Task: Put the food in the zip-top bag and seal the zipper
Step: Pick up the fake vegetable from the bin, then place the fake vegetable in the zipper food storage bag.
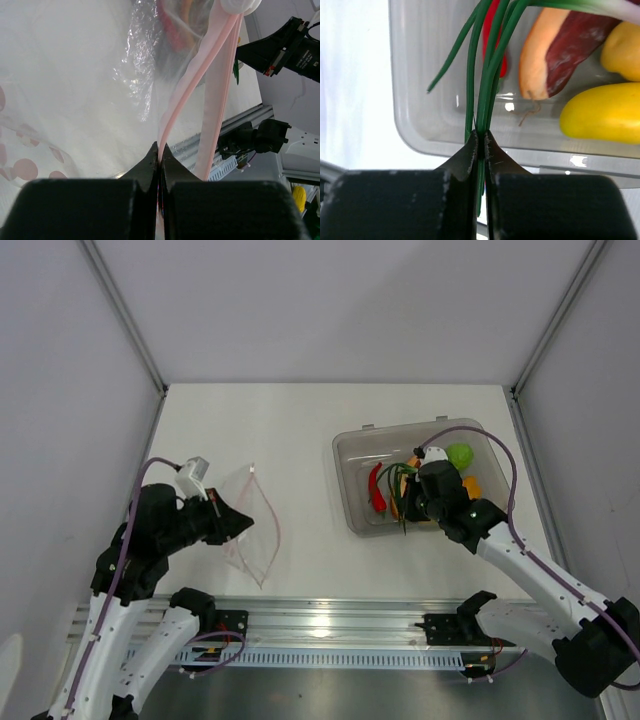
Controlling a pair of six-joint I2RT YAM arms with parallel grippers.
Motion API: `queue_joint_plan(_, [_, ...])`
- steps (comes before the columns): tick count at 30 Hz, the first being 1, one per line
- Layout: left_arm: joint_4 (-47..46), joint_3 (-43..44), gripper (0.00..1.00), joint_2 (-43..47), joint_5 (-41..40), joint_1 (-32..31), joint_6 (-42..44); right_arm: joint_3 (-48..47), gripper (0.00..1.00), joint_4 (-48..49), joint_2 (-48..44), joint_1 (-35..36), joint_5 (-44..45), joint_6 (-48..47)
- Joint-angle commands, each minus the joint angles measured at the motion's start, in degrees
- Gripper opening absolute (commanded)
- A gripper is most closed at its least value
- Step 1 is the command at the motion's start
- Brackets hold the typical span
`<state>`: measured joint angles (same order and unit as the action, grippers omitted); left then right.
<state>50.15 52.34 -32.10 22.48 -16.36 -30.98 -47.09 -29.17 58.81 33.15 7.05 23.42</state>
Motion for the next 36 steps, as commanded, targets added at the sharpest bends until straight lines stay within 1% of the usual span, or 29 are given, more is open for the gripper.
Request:
queue_joint_plan(1, [0.04, 0.93, 0.01, -0.42, -1.12, -0.34, 0.48, 0.77, 0.00, 0.69, -2.64, 1.48, -2.91, -1.36])
queue_joint_plan(4, [-0.84, 0.57, 0.00, -1.04, -0.34, -0.34, 0.40, 0.60, 0.00, 1.30, -3.43, 2.80, -5.02, -1.10])
queue_joint_plan(8, [-1.11, 1.80, 0.01, -3.67, 1.07, -0.34, 1.10, -1.07, 0.00, 2.19, -4.75, 5.52, -11.69, -1.01])
queue_joint_plan(10, [-2.33, 1.54, 0.01, -3.94, 1.60, -0.34, 1.27, -2.03, 0.00, 1.75, -5.54, 6.58, -13.46, -1.01])
queue_joint_plan(13, [-3.56, 0.22, 0.01, -3.94, 1.69, -0.34, 1.36, -4.06, 0.00, 1.22, -7.29, 7.81, -17.50, -0.13])
queue_joint_plan(18, [-6.55, -3.11, 0.01, -4.11, 3.00, -0.34, 1.10, -7.66, 0.00, 2.27, -10.37, 8.34, -27.16, 2.59])
queue_joint_plan(19, [-6.90, -3.29, 0.01, -4.38, 3.27, -0.34, 1.01, -8.01, 0.00, 3.40, -10.90, 8.34, -29.87, 3.12])
queue_joint_plan(21, [-8.05, -3.38, 0.01, -4.99, 4.49, -0.34, 1.27, -8.72, 0.00, 5.08, -12.30, 8.34, -32.52, 4.96])
queue_joint_plan(22, [-8.31, -3.03, 0.01, -5.86, 4.94, -0.34, 1.36, -9.24, 0.00, 7.44, -12.75, 8.34, -33.76, 5.66])
queue_joint_plan(23, [-9.01, -2.86, 0.01, -6.39, 5.46, -0.34, 1.45, -9.33, 0.00, 8.94, -13.01, 8.34, -36.90, 6.63])
queue_joint_plan(24, [-9.45, -2.77, 0.01, -6.83, 7.12, -0.34, 1.45, -9.42, 0.00, 10.69, -13.10, 8.34, -38.76, 8.99])
queue_joint_plan(25, [-9.98, -2.42, 0.01, -7.80, 8.10, -0.34, 1.45, -9.34, 0.00, 14.54, -12.93, 8.34, -40.78, 10.32])
queue_joint_plan(26, [-10.42, -2.15, 0.01, -8.41, 8.98, -0.34, 1.45, -9.34, 0.00, 16.49, -12.67, 8.43, -44.63, 11.64])
queue_joint_plan(27, [-10.95, -1.98, 0.01, -8.86, 10.64, -0.34, 1.71, -9.16, 0.00, 18.60, -12.14, 8.60, -46.67, 14.35])
queue_joint_plan(28, [-11.13, -1.37, 0.01, -9.82, 11.35, -0.34, 1.80, -9.07, 0.00, 23.23, -11.88, 8.95, -50.25, 15.85])
queue_joint_plan(30, [-12.35, -1.01, 0.01, -10.44, 12.50, -0.34, 1.98, -9.07, 0.00, 28.26, -11.52, 9.91, -52.65, 18.14])
queue_joint_plan(34, [-13.50, -0.92, 0.01, -11.32, 14.60, -0.34, 2.16, -11.09, 0.00, 31.45, -10.73, 14.22, -55.03, 19.82])
queue_joint_plan(36, [-14.81, -2.05, 0.01, -11.23, 15.22, -0.34, 1.37, -12.32, 0.00, 32.07, -10.64, 17.64, -55.04, 19.82])
